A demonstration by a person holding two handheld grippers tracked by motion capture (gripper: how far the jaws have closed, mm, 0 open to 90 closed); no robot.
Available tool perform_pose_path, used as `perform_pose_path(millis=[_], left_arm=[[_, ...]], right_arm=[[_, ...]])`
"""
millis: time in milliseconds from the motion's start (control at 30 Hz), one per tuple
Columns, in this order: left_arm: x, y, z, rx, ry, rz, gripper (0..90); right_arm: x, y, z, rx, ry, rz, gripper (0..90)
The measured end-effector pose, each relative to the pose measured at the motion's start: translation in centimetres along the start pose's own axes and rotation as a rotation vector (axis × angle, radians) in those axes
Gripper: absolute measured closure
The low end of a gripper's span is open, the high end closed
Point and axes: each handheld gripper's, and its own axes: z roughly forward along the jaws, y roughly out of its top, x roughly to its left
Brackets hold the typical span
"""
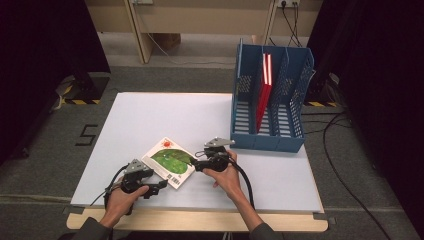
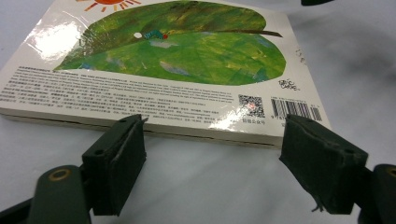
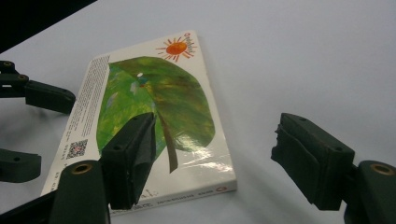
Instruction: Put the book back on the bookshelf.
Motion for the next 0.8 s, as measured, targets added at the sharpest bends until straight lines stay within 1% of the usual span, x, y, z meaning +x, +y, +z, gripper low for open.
perform_pose_path(millis=[67, 133, 167, 267, 367, 400, 500, 533, 567, 600, 633, 667, 700, 800], left_arm=[[0.0, 0.0, 0.0, 0.0, -0.001, -0.001, 20.8], [0.0, 0.0, 0.0, 0.0, -0.002, -0.001, 21.0], [0.0, 0.0, 0.0, 0.0, -0.001, -0.001, 20.9], [0.0, 0.0, 0.0, 0.0, 0.002, 0.001, 20.8], [0.0, 0.0, 0.0, 0.001, 0.002, 0.001, 21.0], [0.0, 0.0, 0.0, 0.002, 0.002, 0.001, 21.0], [0.0, 0.0, 0.0, 0.0, 0.0, 0.002, 20.8], [0.0, 0.0, 0.0, 0.001, 0.002, 0.003, 20.7], [0.0, 0.0, 0.0, 0.002, 0.002, 0.003, 20.7], [0.0, 0.0, 0.0, 0.002, 0.002, 0.003, 20.7], [0.0, 0.0, 0.0, 0.0, -0.001, 0.004, 20.7], [0.0, 0.0, 0.0, 0.0, -0.001, 0.004, 20.7], [0.0, 0.0, 0.0, 0.0, 0.0, 0.005, 20.7], [0.0, 0.0, 0.1, 0.0, 0.001, 0.01, 20.6]], right_arm=[[0.1, -0.1, 0.3, 0.01, 0.006, -0.012, 29.5], [0.2, -0.2, 0.6, 0.021, 0.006, -0.008, 29.5], [0.2, -0.2, 0.7, 0.024, 0.008, -0.016, 29.7], [0.1, -0.3, 1.1, 0.041, 0.012, -0.005, 30.3], [0.3, -0.5, 1.5, 0.063, 0.021, -0.013, 30.7], [0.3, -0.5, 1.6, 0.069, 0.029, -0.013, 30.6], [0.4, -0.5, 1.8, 0.085, 0.034, -0.01, 30.4], [0.4, -0.5, 1.9, 0.084, 0.037, -0.019, 30.3], [0.4, -0.5, 1.9, 0.089, 0.035, -0.002, 30.5], [0.3, -0.5, 2.0, 0.083, 0.042, -0.014, 30.7], [0.5, -0.5, 2.1, 0.101, 0.05, 0.003, 30.7], [0.5, -0.5, 2.1, 0.111, 0.063, 0.006, 31.6], [0.6, -0.6, 2.2, 0.118, 0.074, 0.006, 30.3], [0.7, -0.6, 2.2, 0.13, 0.075, -0.001, 30.8]])
